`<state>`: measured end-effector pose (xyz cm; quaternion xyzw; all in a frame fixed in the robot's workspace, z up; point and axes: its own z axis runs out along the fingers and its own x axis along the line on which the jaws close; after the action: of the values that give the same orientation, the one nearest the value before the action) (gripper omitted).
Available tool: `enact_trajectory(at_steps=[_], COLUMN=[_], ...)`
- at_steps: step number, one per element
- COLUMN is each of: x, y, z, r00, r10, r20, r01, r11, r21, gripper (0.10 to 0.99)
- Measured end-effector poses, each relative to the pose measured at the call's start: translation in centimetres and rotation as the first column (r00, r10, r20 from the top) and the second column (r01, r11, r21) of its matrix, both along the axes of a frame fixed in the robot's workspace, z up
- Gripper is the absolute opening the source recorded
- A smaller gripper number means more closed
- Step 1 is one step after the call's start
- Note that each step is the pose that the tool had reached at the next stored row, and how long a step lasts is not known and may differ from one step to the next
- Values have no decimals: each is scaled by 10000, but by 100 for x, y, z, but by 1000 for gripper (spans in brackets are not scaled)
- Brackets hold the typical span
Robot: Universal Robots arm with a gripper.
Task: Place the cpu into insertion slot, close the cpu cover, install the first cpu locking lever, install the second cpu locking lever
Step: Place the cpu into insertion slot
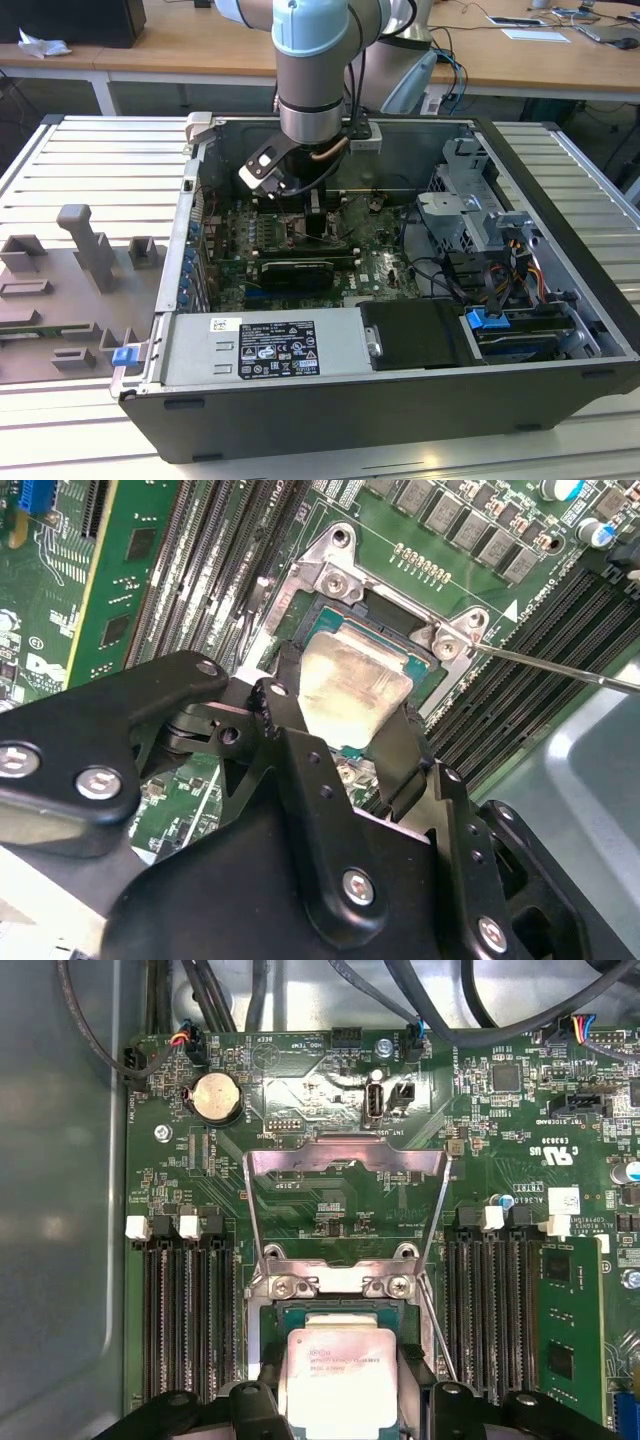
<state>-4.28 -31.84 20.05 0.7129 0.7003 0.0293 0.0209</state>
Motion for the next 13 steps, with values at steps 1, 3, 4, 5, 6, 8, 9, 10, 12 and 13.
enact_trajectory(at_steps=[1, 3, 4, 5, 6, 8, 9, 10, 12, 13], x=[0, 0, 1, 1, 1, 1, 1, 1, 2, 1], y=[2, 13, 28, 29, 30, 30, 30, 30, 30, 19], z=[0, -2, 0, 16, 39, 96, 116, 148, 171, 174], r00=[10000, 10000, 10000, 10000, 10000, 10000, 10000, 10000, 10000, 10000], r10=[0, -1, 0, 2, 1, 0, 0, 0, 2, 0], r20=[0, 1, 1, 0, -1, -4, -5, -8, -7, -9], r01=[0, 1, 0, -2, -1, 0, 0, 0, -2, 0], r11=[10000, 10000, 10000, 10000, 10000, 10000, 10000, 10000, 10000, 10000], r21=[-2, 7, 1, 0, 2, 1, 0, -4, -29, -59], gripper=[529, 541, 604, 604, 604, 604, 604, 604, 459, 400])
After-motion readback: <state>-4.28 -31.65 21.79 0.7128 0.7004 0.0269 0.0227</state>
